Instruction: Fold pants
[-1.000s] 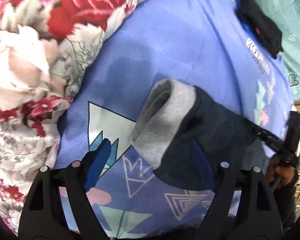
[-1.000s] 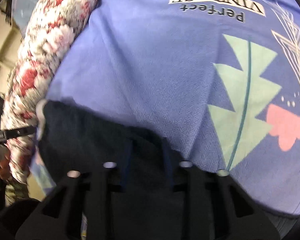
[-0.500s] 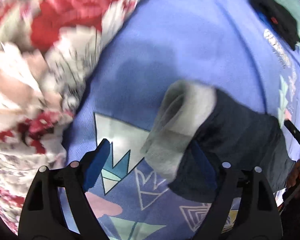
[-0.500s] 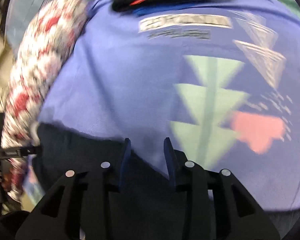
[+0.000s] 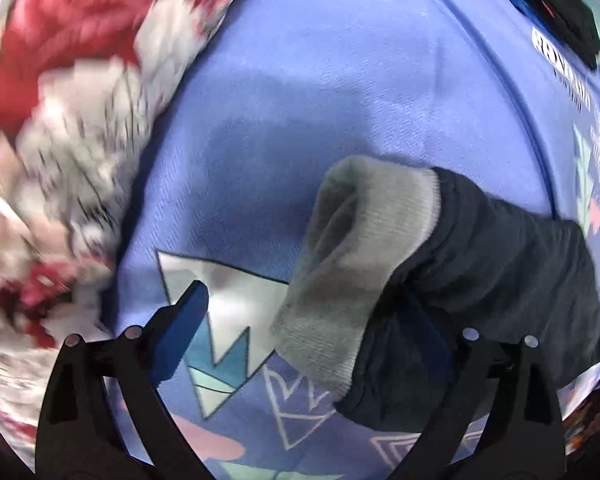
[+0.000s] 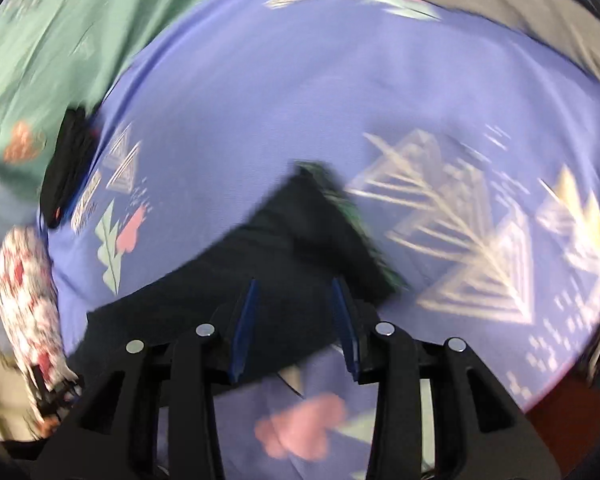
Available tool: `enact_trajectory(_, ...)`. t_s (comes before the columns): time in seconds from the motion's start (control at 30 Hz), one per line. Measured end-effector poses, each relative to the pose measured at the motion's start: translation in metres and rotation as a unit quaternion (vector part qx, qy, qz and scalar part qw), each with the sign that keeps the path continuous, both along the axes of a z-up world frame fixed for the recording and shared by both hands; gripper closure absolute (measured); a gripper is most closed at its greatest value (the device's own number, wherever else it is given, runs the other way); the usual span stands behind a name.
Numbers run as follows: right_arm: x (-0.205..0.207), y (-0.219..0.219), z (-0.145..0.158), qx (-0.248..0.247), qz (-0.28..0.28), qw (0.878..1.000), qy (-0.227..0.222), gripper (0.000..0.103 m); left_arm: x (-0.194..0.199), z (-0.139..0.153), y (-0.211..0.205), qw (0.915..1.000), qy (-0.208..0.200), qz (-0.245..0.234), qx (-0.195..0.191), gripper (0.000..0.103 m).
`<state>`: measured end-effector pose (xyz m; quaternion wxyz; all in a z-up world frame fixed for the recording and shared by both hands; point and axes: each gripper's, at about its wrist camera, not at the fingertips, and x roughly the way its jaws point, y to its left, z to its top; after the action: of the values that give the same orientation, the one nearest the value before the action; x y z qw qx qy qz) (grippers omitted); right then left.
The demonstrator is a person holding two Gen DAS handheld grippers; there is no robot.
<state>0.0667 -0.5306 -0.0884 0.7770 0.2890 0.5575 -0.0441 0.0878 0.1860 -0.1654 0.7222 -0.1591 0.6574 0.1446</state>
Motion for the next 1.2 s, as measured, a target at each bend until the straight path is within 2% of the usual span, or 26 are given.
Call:
enact_trajectory(0.03, -0.009, -0.007, 0.0, 0.01, -0.011, 1.0, 0.0, 0.06, 0.003, 0.006, -0.002, 0.9999, -0.001, -0.009, 0.012, 0.008)
enact_trajectory(0.07, -0.018, -0.015, -0.002, 0.017, -0.021, 1.0, 0.001, 0.05, 0.005, 0.014, -0.003, 0.9997, -0.008, -0.013, 0.018, 0.008)
enact_trajectory(0.1, -0.022, -0.017, -0.003, 0.015, -0.026, 1.0, 0.003, 0.049, 0.007, 0.022, -0.004, 0.9996, -0.02, -0.014, 0.013, 0.008)
enact_trajectory(0.2, -0.027, -0.018, -0.016, 0.023, -0.035, 0.999, 0.019, 0.049, 0.01, 0.042, -0.009, 0.9987, -0.045, -0.017, -0.015, 0.008)
enact_trajectory(0.3, -0.022, -0.018, -0.03, 0.033, -0.045, 0.998, 0.02, 0.049, 0.012, 0.06, -0.025, 0.9957, -0.074, -0.048, -0.029, 0.008)
enact_trajectory(0.4, -0.018, -0.02, -0.044, 0.051, -0.07, 0.996, 0.018, 0.049, 0.008, 0.069, -0.044, 0.9921, -0.086, -0.078, -0.047, 0.008)
enact_trajectory(0.5, -0.016, -0.026, -0.046, 0.064, -0.094, 0.994, -0.002, 0.049, 0.005, 0.054, -0.05, 0.9924, -0.073, -0.078, -0.06, 0.008)
enact_trajectory(0.57, -0.012, -0.03, -0.049, 0.074, -0.112, 0.991, -0.016, 0.049, 0.007, 0.034, -0.05, 0.996, -0.039, -0.055, -0.058, 0.008)
enact_trajectory(0.63, -0.007, -0.032, -0.051, 0.079, -0.126, 0.989, -0.022, 0.053, 0.004, 0.019, -0.048, 0.9971, -0.028, -0.041, -0.058, 0.008)
enact_trajectory(0.7, -0.006, -0.034, -0.053, 0.083, -0.138, 0.987, -0.024, 0.061, 0.006, 0.015, -0.055, 0.9978, -0.028, -0.052, -0.029, 0.008)
enact_trajectory(0.77, -0.007, -0.036, -0.057, 0.089, -0.146, 0.985, -0.023, 0.08, 0.01, 0.012, -0.062, 0.9974, -0.017, -0.07, -0.012, 0.008)
enact_trajectory(0.87, -0.009, -0.036, -0.048, 0.125, -0.145, 0.981, -0.043, 0.086, 0.012, 0.014, -0.061, 0.9977, -0.015, -0.063, -0.017, 0.008)
enact_trajectory(0.93, -0.006, -0.028, -0.027, 0.153, -0.126, 0.977, -0.073, 0.087, 0.011, 0.019, -0.056, 0.9977, -0.021, -0.056, -0.031, 0.008)
enact_trajectory(1.03, 0.008, 0.014, 0.019, 0.166, -0.044, 0.978, -0.117, 0.087, 0.008, 0.03, -0.044, 0.9976, -0.031, -0.046, -0.042, 0.008)
enact_trajectory(1.1, 0.015, 0.046, 0.035, 0.17, 0.005, 0.977, -0.129, 0.087, 0.005, 0.039, -0.034, 0.9973, -0.04, -0.037, -0.049, 0.008)
enact_trajectory(1.2, 0.028, 0.103, 0.037, 0.184, 0.076, 0.972, -0.123, 0.087, 0.004, 0.047, -0.031, 0.9966, -0.053, -0.036, -0.052, 0.008)
